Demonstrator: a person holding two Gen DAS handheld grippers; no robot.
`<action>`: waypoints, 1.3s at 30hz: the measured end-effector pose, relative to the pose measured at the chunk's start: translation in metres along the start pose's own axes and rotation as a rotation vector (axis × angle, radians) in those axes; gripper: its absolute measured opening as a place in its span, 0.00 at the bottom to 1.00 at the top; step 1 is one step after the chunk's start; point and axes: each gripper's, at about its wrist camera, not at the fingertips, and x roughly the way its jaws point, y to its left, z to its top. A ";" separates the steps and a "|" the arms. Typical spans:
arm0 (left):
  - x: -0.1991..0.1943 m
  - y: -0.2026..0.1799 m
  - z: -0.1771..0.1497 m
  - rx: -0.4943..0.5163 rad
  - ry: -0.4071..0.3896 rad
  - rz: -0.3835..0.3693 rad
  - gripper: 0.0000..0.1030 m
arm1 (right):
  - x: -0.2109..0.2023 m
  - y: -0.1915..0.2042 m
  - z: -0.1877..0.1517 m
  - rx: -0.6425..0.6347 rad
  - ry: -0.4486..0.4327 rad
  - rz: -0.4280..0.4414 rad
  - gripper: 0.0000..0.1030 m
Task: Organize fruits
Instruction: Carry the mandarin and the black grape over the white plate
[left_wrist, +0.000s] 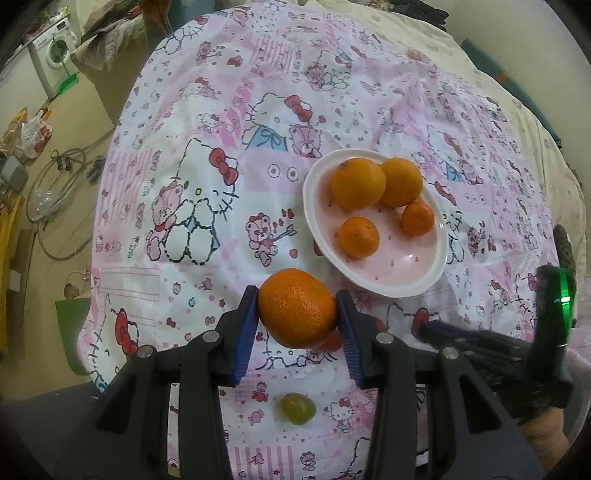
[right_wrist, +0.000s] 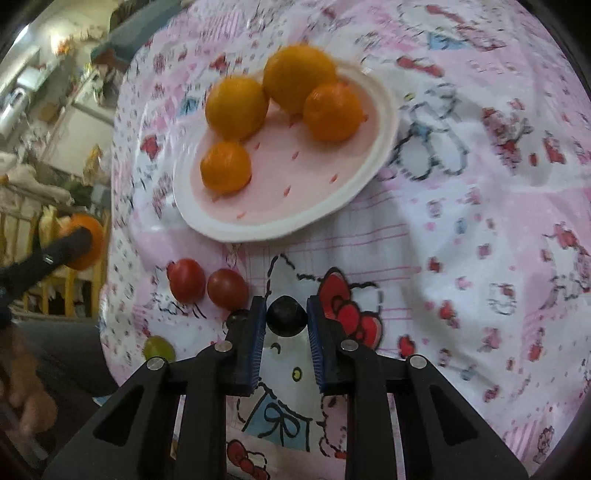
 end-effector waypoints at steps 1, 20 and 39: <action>0.000 0.000 0.000 0.001 -0.001 0.003 0.36 | -0.008 -0.004 0.000 0.013 -0.021 0.013 0.23; -0.003 -0.011 0.018 0.030 -0.080 -0.018 0.36 | -0.105 -0.008 0.034 0.021 -0.313 0.218 0.23; 0.085 -0.033 0.071 0.071 0.007 -0.063 0.36 | -0.057 -0.023 0.101 0.037 -0.217 0.183 0.23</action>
